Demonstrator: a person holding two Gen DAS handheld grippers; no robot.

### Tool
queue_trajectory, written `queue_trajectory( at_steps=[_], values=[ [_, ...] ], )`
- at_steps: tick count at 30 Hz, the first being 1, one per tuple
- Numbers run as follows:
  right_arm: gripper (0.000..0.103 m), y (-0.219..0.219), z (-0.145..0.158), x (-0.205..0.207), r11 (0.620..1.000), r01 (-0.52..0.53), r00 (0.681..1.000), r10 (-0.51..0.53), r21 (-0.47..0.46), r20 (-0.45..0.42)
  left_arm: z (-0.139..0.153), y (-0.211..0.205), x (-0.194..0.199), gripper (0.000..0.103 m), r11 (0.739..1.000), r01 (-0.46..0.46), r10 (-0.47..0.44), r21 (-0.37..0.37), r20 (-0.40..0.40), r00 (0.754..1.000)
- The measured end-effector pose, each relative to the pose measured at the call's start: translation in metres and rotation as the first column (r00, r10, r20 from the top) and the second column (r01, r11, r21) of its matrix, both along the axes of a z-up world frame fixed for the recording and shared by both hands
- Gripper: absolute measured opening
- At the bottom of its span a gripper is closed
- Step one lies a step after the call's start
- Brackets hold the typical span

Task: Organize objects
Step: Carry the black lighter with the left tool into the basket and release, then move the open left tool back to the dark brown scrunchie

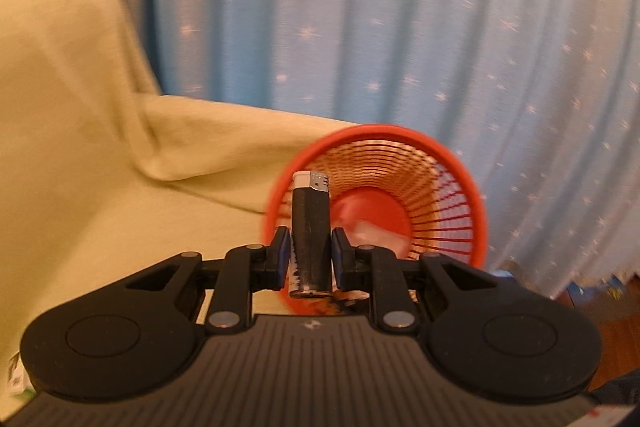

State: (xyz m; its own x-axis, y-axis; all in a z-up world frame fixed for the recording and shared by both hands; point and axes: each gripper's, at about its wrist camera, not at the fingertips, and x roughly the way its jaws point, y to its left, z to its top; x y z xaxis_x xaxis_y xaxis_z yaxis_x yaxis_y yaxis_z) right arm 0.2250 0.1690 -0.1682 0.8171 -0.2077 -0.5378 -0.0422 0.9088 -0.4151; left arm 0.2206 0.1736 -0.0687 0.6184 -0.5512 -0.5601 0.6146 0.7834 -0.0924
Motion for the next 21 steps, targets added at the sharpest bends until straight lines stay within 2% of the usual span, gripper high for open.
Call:
queue_trajectory(
  at_steps=[6,10,16,21],
  values=[
    [0.010,0.000,0.001,0.002,1.000,0.000,1.000,0.000,0.007,0.002,-0.007,-0.052,0.016,0.018,0.995,0.098,-0.098,0.008,-0.016,0.995],
    [0.010,0.000,0.002,0.002,1.000,0.000,1.000,0.000,0.009,0.004,-0.014,-0.068,0.035,0.018,0.996,0.093,-0.094,-0.017,-0.041,0.995],
    [0.010,0.001,0.002,0.003,1.000,0.003,1.000,-0.003,0.013,0.004,-0.009,-0.026,0.039,0.021,0.998,-0.052,0.052,-0.047,-0.010,0.999],
    [0.010,0.000,0.002,0.004,1.000,0.005,1.000,-0.005,0.019,0.005,-0.012,0.041,0.039,0.022,0.969,-0.243,0.244,-0.030,0.002,0.970]
  ],
)
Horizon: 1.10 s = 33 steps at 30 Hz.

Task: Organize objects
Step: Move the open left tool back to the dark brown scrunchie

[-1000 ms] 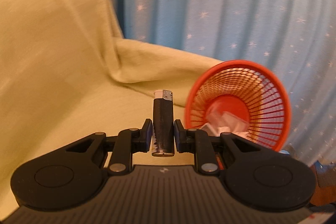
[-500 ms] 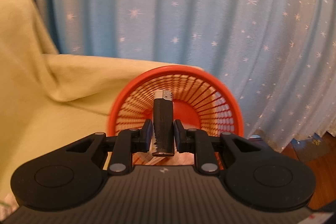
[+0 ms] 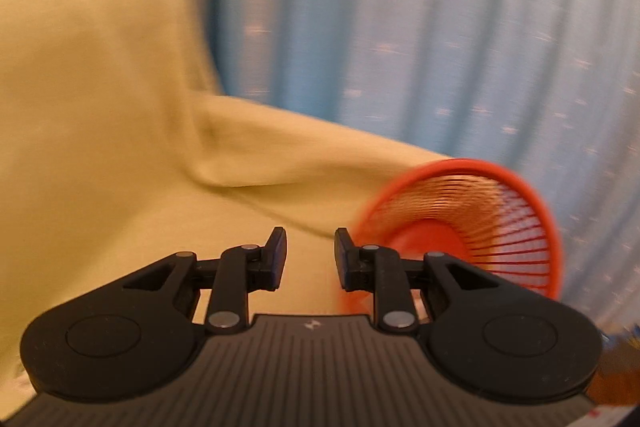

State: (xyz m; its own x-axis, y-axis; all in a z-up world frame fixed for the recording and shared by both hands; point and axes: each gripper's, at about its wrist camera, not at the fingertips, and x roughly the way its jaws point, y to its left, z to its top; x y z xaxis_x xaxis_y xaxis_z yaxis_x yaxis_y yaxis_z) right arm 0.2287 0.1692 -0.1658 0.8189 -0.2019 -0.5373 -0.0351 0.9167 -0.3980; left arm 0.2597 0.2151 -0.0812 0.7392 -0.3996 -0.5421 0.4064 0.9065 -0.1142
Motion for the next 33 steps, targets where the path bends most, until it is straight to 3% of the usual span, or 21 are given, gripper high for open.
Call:
queue_trajectory(
  at_steps=[6,11,20,33],
  values=[
    [0.010,0.001,0.000,0.004,1.000,0.000,1.000,0.000,-0.004,-0.002,-0.012,0.084,-0.005,0.026,0.976,-0.211,0.213,0.058,-0.025,0.977],
    [0.010,0.001,-0.001,0.004,1.000,0.000,1.000,0.000,-0.007,-0.003,-0.036,0.126,-0.015,0.031,0.950,-0.302,0.307,0.079,-0.074,0.949],
    [0.010,0.002,-0.002,0.002,1.000,0.000,1.000,0.000,-0.011,-0.004,-0.088,0.114,-0.019,0.039,0.952,-0.296,0.306,0.082,-0.174,0.936],
    [0.010,0.001,-0.002,0.001,1.000,-0.001,1.000,0.001,-0.010,-0.005,-0.103,0.095,-0.023,0.047,0.958,-0.263,0.283,0.116,-0.210,0.936]
  ],
)
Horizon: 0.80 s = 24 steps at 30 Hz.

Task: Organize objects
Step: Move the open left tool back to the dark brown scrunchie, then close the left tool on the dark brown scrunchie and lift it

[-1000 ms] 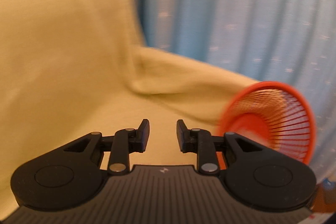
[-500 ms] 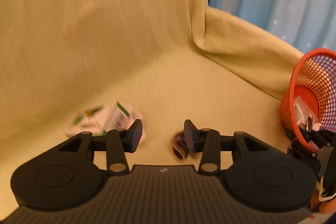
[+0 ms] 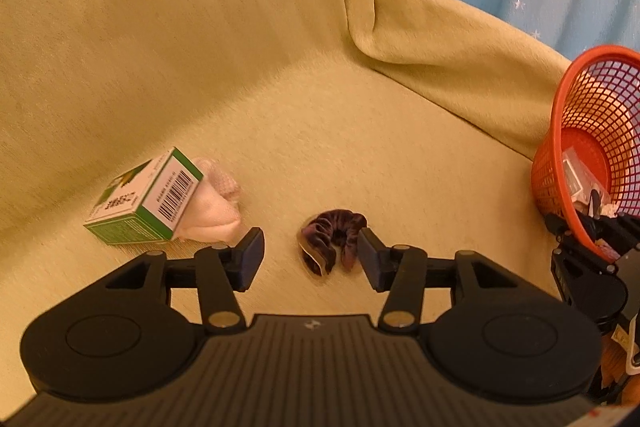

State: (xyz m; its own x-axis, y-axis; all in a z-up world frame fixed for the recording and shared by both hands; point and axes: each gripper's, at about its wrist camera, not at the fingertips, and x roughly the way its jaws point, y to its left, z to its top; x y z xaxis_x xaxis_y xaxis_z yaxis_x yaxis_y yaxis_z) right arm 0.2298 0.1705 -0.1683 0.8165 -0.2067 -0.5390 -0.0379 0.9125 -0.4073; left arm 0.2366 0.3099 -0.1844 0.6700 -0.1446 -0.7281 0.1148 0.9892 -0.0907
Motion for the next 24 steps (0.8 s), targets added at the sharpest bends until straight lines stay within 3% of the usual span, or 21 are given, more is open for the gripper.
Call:
queue_trajectory(
  at_steps=[24],
  values=[
    [0.010,-0.001,0.000,-0.001,1.000,-0.001,1.000,0.001,-0.001,-0.001,-0.021,-0.004,0.003,0.061,1.000,-0.002,0.002,0.009,-0.024,1.000]
  ],
)
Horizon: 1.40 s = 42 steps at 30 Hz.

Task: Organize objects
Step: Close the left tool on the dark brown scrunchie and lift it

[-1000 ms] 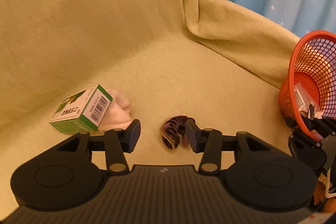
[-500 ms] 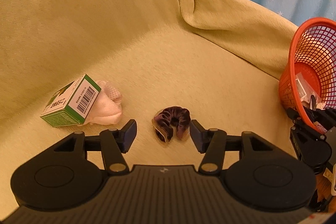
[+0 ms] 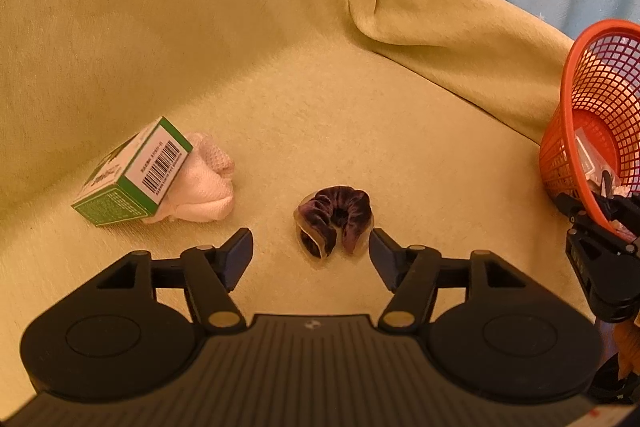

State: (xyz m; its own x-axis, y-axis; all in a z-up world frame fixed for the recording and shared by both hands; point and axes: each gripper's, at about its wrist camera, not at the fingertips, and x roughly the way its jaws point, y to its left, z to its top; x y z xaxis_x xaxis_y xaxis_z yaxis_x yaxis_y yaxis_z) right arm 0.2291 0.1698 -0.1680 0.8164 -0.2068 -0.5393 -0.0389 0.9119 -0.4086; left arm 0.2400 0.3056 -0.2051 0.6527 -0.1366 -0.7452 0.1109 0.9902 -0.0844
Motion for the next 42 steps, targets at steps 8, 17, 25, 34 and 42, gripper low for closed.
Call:
queue_trajectory(
  at_steps=[8,17,25,34,42],
  values=[
    [0.010,0.000,0.000,0.000,1.000,-0.001,1.000,0.001,-0.001,-0.001,-0.007,-0.009,0.005,0.064,1.000,0.013,-0.013,0.005,0.008,1.000],
    [0.010,0.000,0.000,0.000,1.000,-0.001,1.000,0.001,-0.001,0.000,-0.023,-0.022,0.024,0.063,1.000,0.012,-0.012,0.008,-0.006,1.000],
    [0.010,0.000,0.000,-0.003,1.000,0.000,1.000,0.000,0.002,0.001,-0.033,-0.024,0.032,0.048,1.000,-0.005,0.005,0.014,-0.020,1.000],
    [0.010,-0.001,0.000,-0.007,1.000,-0.002,1.000,0.002,0.002,0.000,-0.032,-0.019,0.030,0.018,1.000,-0.016,0.017,0.007,-0.030,0.999],
    [0.010,-0.001,0.000,-0.006,1.000,-0.003,1.000,0.003,0.000,0.000,-0.024,-0.015,0.022,0.012,1.000,-0.008,0.009,0.004,-0.019,1.000]
  ],
)
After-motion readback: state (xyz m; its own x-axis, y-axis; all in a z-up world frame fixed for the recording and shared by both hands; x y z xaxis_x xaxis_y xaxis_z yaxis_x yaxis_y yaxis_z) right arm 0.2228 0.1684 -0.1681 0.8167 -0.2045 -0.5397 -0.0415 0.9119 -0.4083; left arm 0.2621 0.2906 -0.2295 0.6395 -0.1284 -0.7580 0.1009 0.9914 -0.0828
